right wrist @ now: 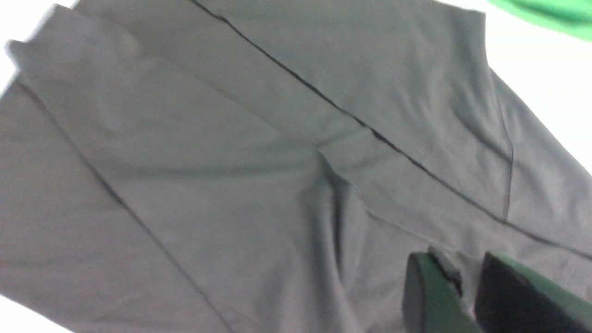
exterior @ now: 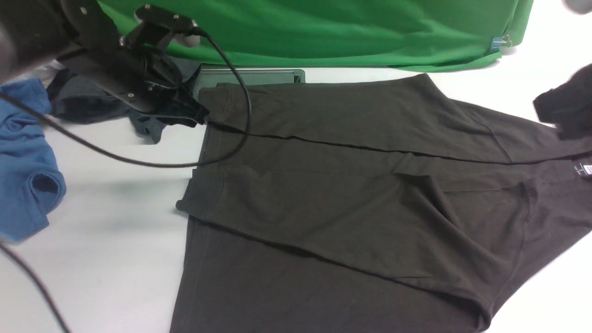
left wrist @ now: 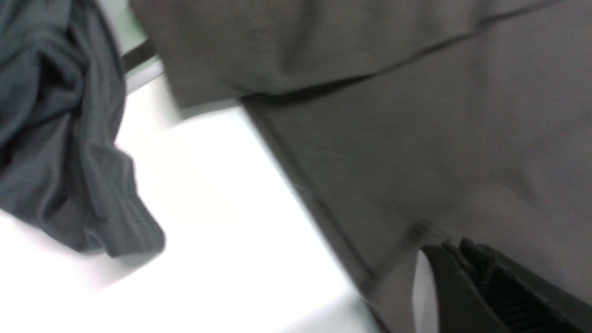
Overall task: Fold a long-sleeved shirt on a white desktop.
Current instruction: 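Grab the top left corner of the dark shirt with the left gripper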
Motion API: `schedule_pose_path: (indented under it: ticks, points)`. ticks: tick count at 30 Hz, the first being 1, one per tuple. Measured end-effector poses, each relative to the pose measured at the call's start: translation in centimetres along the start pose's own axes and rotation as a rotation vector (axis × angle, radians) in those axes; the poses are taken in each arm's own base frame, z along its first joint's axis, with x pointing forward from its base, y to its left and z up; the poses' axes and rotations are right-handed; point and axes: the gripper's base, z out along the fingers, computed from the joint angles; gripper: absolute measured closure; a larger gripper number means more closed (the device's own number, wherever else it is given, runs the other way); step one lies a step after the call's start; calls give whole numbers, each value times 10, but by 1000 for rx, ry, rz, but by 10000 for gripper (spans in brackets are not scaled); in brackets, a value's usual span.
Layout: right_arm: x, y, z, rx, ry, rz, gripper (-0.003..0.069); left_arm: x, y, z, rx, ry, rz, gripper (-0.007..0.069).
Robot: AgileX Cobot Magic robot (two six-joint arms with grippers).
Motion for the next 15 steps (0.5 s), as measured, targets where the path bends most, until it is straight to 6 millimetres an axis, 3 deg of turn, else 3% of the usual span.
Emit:
schedule_pose_path:
  ticks: [3, 4, 8, 12, 15]
  points:
    - [3, 3, -16, -4, -38, -8, 513, 1, 16, 20, -12, 2, -51, 449]
    - [5, 4, -27, -1, -70, -7, 512, 0, 26, 33, -32, -16, -87, 382]
    - [8, 4, -38, 3, -101, -6, 505, -9, 41, 57, -102, -95, -122, 226]
    - [10, 4, -39, 0, -81, 8, 496, -15, 50, 72, -137, -165, -171, 145]
    - [12, 5, -39, -13, -59, 21, 491, -18, 54, 83, -135, -184, -210, 129]
